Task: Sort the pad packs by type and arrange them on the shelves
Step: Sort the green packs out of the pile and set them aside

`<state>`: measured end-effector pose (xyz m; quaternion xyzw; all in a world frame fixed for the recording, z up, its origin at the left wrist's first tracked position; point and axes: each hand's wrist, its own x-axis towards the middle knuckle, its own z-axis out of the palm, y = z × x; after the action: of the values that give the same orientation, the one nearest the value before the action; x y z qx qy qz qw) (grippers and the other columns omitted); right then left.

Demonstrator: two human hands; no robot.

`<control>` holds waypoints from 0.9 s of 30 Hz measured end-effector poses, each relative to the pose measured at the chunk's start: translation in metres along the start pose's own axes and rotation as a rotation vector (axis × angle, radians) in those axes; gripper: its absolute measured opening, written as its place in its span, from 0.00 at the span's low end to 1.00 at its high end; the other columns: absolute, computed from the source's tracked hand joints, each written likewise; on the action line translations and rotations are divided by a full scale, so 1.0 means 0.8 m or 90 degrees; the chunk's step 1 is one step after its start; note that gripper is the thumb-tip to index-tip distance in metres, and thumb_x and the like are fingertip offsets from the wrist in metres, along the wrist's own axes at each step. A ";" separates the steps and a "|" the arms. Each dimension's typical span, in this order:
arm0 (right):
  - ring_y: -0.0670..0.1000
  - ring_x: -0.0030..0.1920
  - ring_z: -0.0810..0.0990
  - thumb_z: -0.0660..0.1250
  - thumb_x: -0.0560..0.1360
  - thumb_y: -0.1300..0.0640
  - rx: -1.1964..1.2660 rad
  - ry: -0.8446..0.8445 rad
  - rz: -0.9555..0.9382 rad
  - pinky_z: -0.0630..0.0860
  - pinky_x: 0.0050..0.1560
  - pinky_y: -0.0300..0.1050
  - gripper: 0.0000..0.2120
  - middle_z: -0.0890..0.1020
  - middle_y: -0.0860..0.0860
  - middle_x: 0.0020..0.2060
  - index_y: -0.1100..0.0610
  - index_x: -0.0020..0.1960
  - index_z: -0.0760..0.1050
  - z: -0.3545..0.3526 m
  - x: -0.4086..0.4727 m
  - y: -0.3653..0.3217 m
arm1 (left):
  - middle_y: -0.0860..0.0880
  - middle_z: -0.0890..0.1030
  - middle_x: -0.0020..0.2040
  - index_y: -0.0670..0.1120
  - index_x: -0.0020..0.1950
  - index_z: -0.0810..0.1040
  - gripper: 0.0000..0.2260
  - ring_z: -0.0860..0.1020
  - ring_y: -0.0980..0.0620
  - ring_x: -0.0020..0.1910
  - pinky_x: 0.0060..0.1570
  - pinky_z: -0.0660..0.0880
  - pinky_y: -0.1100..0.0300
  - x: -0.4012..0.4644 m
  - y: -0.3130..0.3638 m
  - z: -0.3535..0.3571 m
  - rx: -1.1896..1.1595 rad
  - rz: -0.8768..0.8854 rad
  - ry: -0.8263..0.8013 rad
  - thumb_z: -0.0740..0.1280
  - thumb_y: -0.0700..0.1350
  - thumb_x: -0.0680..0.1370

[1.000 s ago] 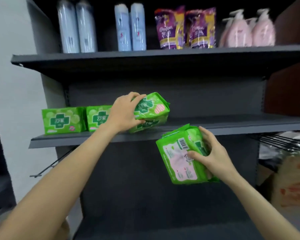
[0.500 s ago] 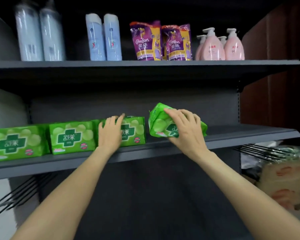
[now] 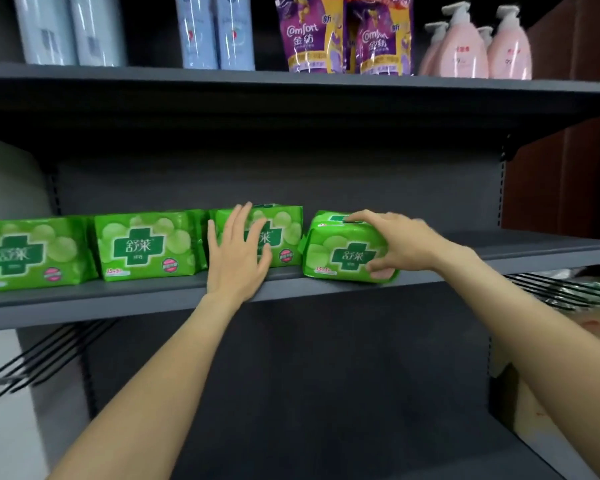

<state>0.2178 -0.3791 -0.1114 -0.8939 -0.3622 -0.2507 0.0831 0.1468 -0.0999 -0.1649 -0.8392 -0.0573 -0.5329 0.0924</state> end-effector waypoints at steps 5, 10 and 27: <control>0.51 0.76 0.53 0.75 0.69 0.52 0.072 0.169 0.035 0.70 0.60 0.56 0.37 0.63 0.42 0.73 0.44 0.72 0.59 0.037 -0.034 -0.001 | 0.46 0.78 0.59 0.44 0.58 0.77 0.18 0.74 0.45 0.59 0.65 0.63 0.50 -0.003 0.012 -0.014 -0.046 0.086 0.074 0.56 0.52 0.78; 0.55 0.76 0.57 0.76 0.64 0.67 0.028 0.374 -0.018 0.78 0.49 0.51 0.32 0.65 0.50 0.73 0.56 0.65 0.69 0.062 -0.030 -0.009 | 0.50 0.74 0.66 0.48 0.70 0.69 0.31 0.73 0.49 0.62 0.57 0.68 0.54 -0.008 0.087 -0.044 -0.312 -0.083 -0.158 0.53 0.68 0.77; 0.59 0.56 0.75 0.73 0.69 0.43 -0.027 0.140 0.145 0.73 0.48 0.51 0.49 0.67 0.60 0.65 0.45 0.77 0.43 0.081 0.084 -0.015 | 0.47 0.76 0.62 0.47 0.58 0.77 0.15 0.71 0.45 0.62 0.60 0.65 0.49 0.010 0.053 0.007 -0.030 0.011 0.071 0.68 0.47 0.72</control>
<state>0.2760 -0.3085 -0.1330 -0.8979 -0.2418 -0.3436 0.1315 0.1636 -0.1403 -0.1641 -0.8106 -0.0319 -0.5792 0.0804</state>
